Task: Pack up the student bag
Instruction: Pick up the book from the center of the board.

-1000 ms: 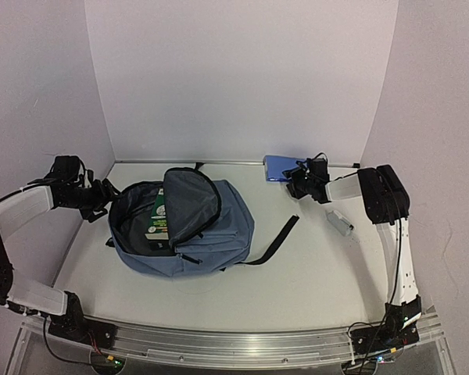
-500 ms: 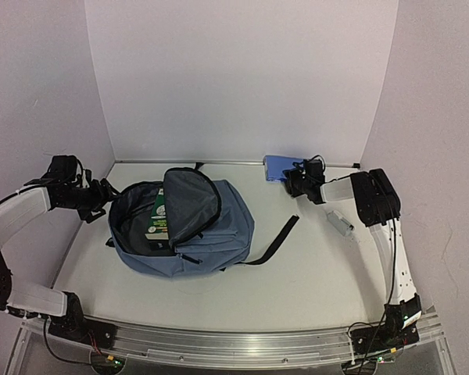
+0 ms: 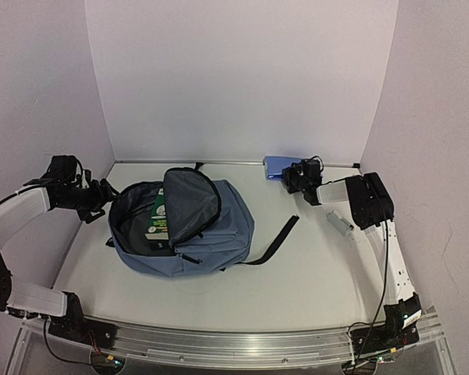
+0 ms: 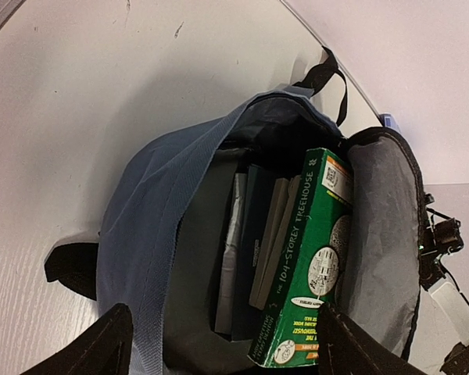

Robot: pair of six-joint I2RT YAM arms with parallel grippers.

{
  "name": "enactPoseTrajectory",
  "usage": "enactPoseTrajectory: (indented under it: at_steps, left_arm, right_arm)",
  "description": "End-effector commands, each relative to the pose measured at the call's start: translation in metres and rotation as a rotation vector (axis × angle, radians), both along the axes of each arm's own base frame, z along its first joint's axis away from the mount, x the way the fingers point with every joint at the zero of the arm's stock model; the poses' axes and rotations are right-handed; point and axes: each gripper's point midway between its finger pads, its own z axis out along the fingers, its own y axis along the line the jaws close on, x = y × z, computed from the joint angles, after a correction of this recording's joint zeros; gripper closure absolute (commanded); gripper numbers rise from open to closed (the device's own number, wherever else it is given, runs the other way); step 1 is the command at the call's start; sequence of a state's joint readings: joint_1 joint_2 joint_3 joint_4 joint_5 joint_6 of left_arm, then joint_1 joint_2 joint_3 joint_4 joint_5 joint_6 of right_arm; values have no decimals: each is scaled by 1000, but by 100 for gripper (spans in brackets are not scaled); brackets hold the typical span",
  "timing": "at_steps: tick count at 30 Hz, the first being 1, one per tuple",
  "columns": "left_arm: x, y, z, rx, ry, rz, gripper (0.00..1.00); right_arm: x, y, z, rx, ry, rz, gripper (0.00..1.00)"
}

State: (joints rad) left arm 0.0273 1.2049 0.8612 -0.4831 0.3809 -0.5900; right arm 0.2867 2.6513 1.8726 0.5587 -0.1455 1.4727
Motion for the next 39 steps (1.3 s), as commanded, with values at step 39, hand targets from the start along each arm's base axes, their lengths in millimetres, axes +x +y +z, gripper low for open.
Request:
enactPoseTrajectory:
  at_steps: [39]
  left_arm:
    - [-37,-255,262,-501,-707,-674,3]
  right_arm:
    - [-297,94,381,-52,-672,276,100]
